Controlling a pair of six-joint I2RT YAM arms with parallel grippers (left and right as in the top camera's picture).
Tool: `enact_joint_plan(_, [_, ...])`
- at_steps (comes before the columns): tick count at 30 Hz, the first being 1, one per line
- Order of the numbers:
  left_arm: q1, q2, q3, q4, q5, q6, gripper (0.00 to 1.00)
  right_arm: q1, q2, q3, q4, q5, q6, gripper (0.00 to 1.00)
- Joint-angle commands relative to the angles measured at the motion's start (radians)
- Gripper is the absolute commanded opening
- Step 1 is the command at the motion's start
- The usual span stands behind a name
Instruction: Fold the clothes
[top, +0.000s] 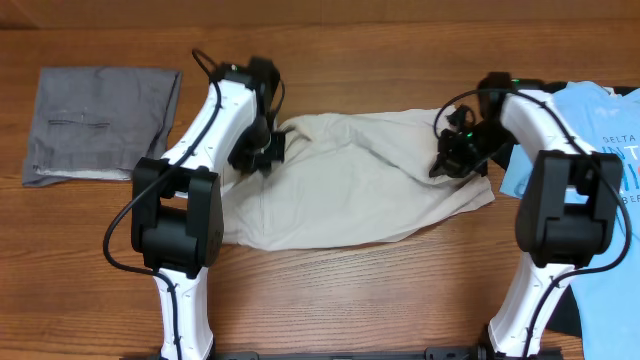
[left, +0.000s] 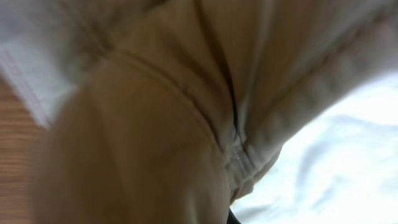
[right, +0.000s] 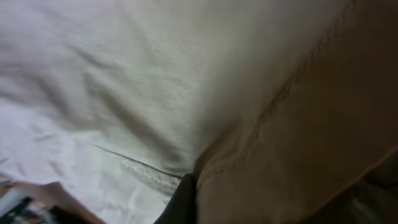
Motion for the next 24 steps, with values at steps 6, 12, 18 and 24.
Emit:
enact_joint_plan(6, [0.026,-0.025,-0.214,0.132,-0.016,-0.021,0.04,0.084,-0.023,-0.043,0.036,0.239,0.138,0.04])
enact_joint_plan(12, [0.042,-0.025,-0.302,0.280,-0.028,-0.021,0.04,0.109,-0.018,-0.127,0.192,0.239,0.145,0.04])
enact_joint_plan(18, [0.053,-0.025,-0.344,0.463,-0.084,-0.017,0.04,0.109,-0.010,-0.197,0.432,0.240,0.150,0.04])
enact_joint_plan(24, [0.054,-0.025,-0.369,0.626,-0.146,-0.016,0.04,0.109,0.010,-0.223,0.608,0.239,0.183,0.04])
